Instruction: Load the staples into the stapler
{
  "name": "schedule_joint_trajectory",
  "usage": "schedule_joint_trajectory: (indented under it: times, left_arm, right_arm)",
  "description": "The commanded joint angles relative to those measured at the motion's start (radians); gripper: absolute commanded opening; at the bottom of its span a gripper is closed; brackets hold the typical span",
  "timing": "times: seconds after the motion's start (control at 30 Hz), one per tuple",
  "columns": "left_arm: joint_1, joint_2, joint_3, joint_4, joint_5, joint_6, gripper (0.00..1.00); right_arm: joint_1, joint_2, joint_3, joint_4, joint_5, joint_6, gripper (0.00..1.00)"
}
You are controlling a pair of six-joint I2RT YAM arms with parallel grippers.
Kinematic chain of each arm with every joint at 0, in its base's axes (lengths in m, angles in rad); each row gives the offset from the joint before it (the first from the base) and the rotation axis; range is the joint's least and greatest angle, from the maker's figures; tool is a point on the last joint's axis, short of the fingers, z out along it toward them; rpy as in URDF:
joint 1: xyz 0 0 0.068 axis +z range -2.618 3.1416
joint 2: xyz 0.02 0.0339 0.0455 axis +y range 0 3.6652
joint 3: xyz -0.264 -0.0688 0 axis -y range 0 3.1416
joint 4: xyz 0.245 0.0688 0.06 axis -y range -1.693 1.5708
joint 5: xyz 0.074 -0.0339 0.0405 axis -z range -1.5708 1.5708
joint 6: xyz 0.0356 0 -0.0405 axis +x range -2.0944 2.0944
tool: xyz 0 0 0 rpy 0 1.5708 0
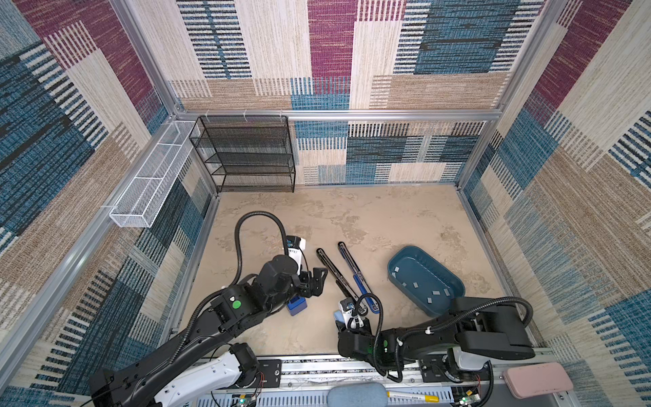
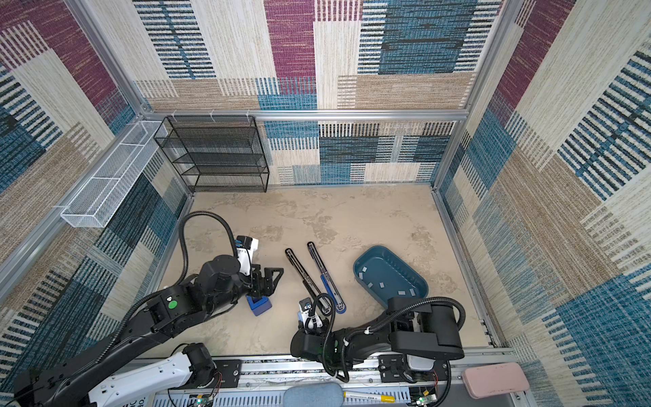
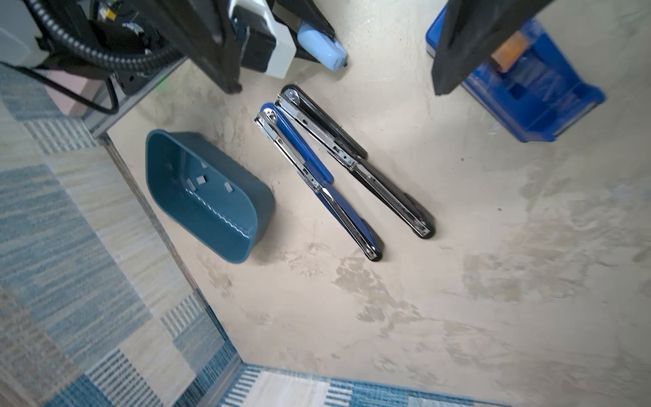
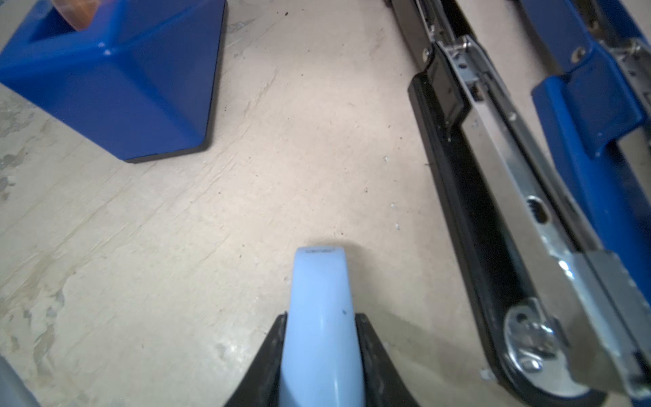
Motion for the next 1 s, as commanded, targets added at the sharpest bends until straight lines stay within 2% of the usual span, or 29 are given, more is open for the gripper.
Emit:
schedule_joint_trajectory:
  times: [0.0, 0.1, 0.2, 0.37, 0.47, 0.57, 0.67, 0.77, 0.97]
  left_arm:
    - [0.109, 0.038, 0.089, -0.141, -0.005, -0.027, 0.93]
    - [0.238, 0.062, 0.125, -0.105, 0.048, -0.016, 0.93]
    - [0.294, 0.064, 0.113, -0.043, -0.012, -0.038, 0.96]
    - [0.382, 0.086, 0.051, 0.090, -0.003, -0.103, 0.97]
    - [0.444, 0.088, -0.037, 0.212, 0.042, -0.138, 0.95]
    - [0.464, 0.069, -0.149, 0.395, 0.065, -0.073, 0.89]
    - [0.465, 0.041, -0.251, 0.532, 0.044, 0.031, 0.88]
    - [0.468, 0.036, -0.280, 0.526, 0.005, 0.030, 0.92]
    - [0.471, 0.084, -0.267, 0.517, 0.000, 0.063, 0.91]
  right_arm:
    - [-0.006, 0.066, 0.084, -0.113, 0.029, 0.030, 0.28]
    - [-0.041, 0.154, 0.171, -0.158, 0.016, 0.023, 0.24]
    - [-0.092, 0.202, 0.205, -0.126, -0.046, -0.019, 0.22]
    - [-0.161, 0.232, 0.237, -0.070, -0.117, -0.078, 0.23]
    - [-0.176, 0.254, 0.280, -0.066, -0.132, -0.111, 0.27]
    - [-0.199, 0.292, 0.334, -0.068, -0.172, -0.138, 0.27]
    - [-0.206, 0.306, 0.367, -0.073, -0.186, -0.158, 0.33]
    - [-0.210, 0.292, 0.379, -0.075, -0.186, -0.165, 0.40]
    - [-0.211, 0.228, 0.383, -0.114, -0.175, -0.162, 0.49]
